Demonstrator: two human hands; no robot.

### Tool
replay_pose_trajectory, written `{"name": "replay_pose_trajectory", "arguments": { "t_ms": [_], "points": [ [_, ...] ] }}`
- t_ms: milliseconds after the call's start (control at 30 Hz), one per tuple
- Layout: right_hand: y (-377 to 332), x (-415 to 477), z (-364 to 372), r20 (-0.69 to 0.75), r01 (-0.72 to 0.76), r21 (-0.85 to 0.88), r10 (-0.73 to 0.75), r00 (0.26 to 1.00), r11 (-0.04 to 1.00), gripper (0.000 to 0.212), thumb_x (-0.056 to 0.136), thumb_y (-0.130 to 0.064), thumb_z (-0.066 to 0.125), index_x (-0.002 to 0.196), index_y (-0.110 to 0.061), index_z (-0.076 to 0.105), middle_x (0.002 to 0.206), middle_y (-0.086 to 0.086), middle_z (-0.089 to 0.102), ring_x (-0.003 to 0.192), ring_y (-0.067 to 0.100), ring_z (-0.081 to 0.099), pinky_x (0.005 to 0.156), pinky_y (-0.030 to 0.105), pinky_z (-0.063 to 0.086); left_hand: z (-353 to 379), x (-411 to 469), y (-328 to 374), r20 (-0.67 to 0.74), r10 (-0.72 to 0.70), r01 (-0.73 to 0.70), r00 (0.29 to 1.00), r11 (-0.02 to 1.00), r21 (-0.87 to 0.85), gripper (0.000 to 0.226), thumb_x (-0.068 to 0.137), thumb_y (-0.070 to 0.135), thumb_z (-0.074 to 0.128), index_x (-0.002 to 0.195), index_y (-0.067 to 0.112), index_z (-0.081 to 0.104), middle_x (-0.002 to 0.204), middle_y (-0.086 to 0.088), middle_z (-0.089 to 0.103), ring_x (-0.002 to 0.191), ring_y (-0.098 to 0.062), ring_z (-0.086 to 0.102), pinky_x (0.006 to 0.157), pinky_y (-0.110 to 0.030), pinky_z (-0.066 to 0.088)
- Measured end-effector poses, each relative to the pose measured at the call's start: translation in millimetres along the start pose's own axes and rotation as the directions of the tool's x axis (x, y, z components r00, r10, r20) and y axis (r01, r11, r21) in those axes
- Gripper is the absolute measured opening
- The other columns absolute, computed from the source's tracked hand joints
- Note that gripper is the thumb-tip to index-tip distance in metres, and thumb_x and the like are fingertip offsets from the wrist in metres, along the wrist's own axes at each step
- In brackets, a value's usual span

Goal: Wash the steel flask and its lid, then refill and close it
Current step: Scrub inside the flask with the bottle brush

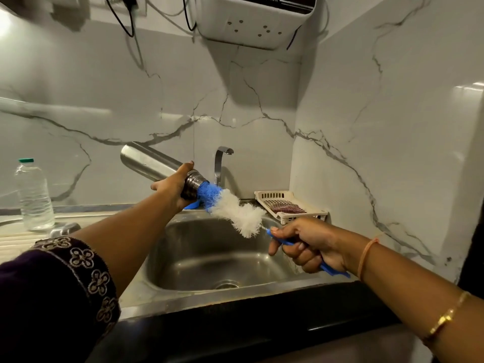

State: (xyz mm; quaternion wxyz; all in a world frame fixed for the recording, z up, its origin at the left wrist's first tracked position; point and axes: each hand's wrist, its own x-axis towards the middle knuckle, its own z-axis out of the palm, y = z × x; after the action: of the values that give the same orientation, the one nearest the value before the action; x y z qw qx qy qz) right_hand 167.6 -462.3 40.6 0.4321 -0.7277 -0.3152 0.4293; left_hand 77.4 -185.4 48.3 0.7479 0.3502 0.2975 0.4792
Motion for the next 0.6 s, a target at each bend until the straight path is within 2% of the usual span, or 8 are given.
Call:
{"name": "replay_pose_trajectory", "arguments": {
  "t_ms": [67, 133, 200, 233, 333, 433, 500, 600],
  "points": [
    [1, 2, 6, -0.06, 0.035, -0.043, -0.038, 0.997, 0.998, 0.038, 0.101, -0.031, 0.039, 0.09, -0.003, 0.062, 0.051, -0.003, 0.034, 0.035, 0.006, 0.025, 0.035, 0.017, 0.02, 2, 0, -1, -0.009, 0.002, -0.002, 1.0, 1.0, -0.007, 0.083, 0.071, 0.02, 0.083, 0.13, 0.019, 0.025, 0.115, -0.019, 0.052, 0.078, -0.034, 0.067, 0.064, -0.055, 0.057],
    [8, 6, 16, -0.241, 0.152, -0.46, -0.288, 0.927, 0.875, 0.036, 0.1, -0.034, 0.041, 0.106, -0.004, 0.059, 0.062, 0.001, 0.049, 0.045, 0.011, 0.044, 0.044, 0.024, 0.037, 2, 4, -1, -0.029, -0.006, 0.005, 1.0, 1.0, -0.018, 0.084, 0.069, 0.022, 0.085, 0.13, 0.02, 0.027, 0.115, -0.02, 0.054, 0.077, -0.034, 0.069, 0.062, -0.055, 0.057],
    [20, 12, 19, -0.225, 0.057, -0.928, -0.678, 0.699, 0.367, 0.036, 0.096, -0.036, 0.047, 0.12, -0.009, 0.051, 0.082, 0.004, 0.062, 0.067, 0.02, 0.061, 0.059, 0.031, 0.048, -1, 10, 2, -0.023, -0.02, 0.02, 1.0, 0.999, -0.028, 0.087, 0.064, 0.026, 0.087, 0.13, 0.019, 0.031, 0.115, -0.019, 0.056, 0.078, -0.035, 0.07, 0.057, -0.057, 0.056],
    [25, 14, 19, -0.138, -0.062, -0.99, -0.781, 0.609, 0.127, 0.04, 0.089, -0.032, 0.059, 0.12, -0.007, 0.053, 0.081, 0.008, 0.064, 0.063, 0.024, 0.062, 0.053, 0.032, 0.049, -3, 15, 2, -0.006, -0.032, 0.032, 0.999, 0.999, -0.037, 0.089, 0.061, 0.029, 0.089, 0.13, 0.019, 0.033, 0.115, -0.019, 0.058, 0.077, -0.036, 0.07, 0.054, -0.056, 0.056],
    [29, 19, 6, 0.028, -0.145, -0.984, -0.903, 0.429, -0.1, 0.044, 0.059, -0.012, 0.08, 0.099, -0.001, 0.068, 0.054, 0.012, 0.058, 0.035, 0.025, 0.052, 0.031, 0.027, 0.04, -9, 42, -2, 0.024, -0.058, 0.058, 0.998, 0.998, -0.013, 0.101, 0.046, 0.033, 0.093, 0.13, 0.02, 0.038, 0.116, -0.02, 0.061, 0.074, -0.037, 0.071, 0.055, -0.054, 0.055],
    [20, 11, 7, -0.019, -0.039, -0.999, -0.853, 0.521, -0.001, 0.025, 0.086, -0.023, 0.059, 0.109, -0.015, 0.059, 0.08, 0.008, 0.067, 0.064, 0.026, 0.064, 0.052, 0.032, 0.048, -11, 59, -5, 0.023, -0.056, 0.056, 0.998, 0.998, 0.018, 0.107, 0.038, 0.034, 0.094, 0.129, 0.02, 0.04, 0.115, -0.019, 0.062, 0.076, -0.037, 0.071, 0.057, -0.055, 0.055],
    [17, 11, 9, -0.19, 0.118, -0.933, -0.742, 0.643, 0.341, 0.021, 0.098, -0.031, 0.04, 0.104, -0.019, 0.057, 0.087, 0.003, 0.064, 0.077, 0.022, 0.06, 0.067, 0.031, 0.046, -11, 61, -5, 0.022, -0.038, 0.038, 0.999, 0.999, 0.017, 0.112, 0.032, 0.034, 0.093, 0.13, 0.019, 0.04, 0.116, -0.019, 0.062, 0.076, -0.036, 0.071, 0.057, -0.053, 0.055],
    [5, 7, 5, -0.258, 0.211, -0.631, -0.458, 0.851, 0.747, 0.029, 0.099, -0.028, 0.044, 0.092, -0.01, 0.065, 0.06, -0.001, 0.048, 0.051, 0.013, 0.041, 0.052, 0.025, 0.034, -6, 34, -2, 0.036, 0.005, -0.005, 0.999, 1.0, 0.001, 0.101, 0.049, 0.03, 0.092, 0.132, 0.017, 0.036, 0.117, -0.019, 0.06, 0.077, -0.034, 0.071, 0.054, -0.052, 0.056]
  ]
}}
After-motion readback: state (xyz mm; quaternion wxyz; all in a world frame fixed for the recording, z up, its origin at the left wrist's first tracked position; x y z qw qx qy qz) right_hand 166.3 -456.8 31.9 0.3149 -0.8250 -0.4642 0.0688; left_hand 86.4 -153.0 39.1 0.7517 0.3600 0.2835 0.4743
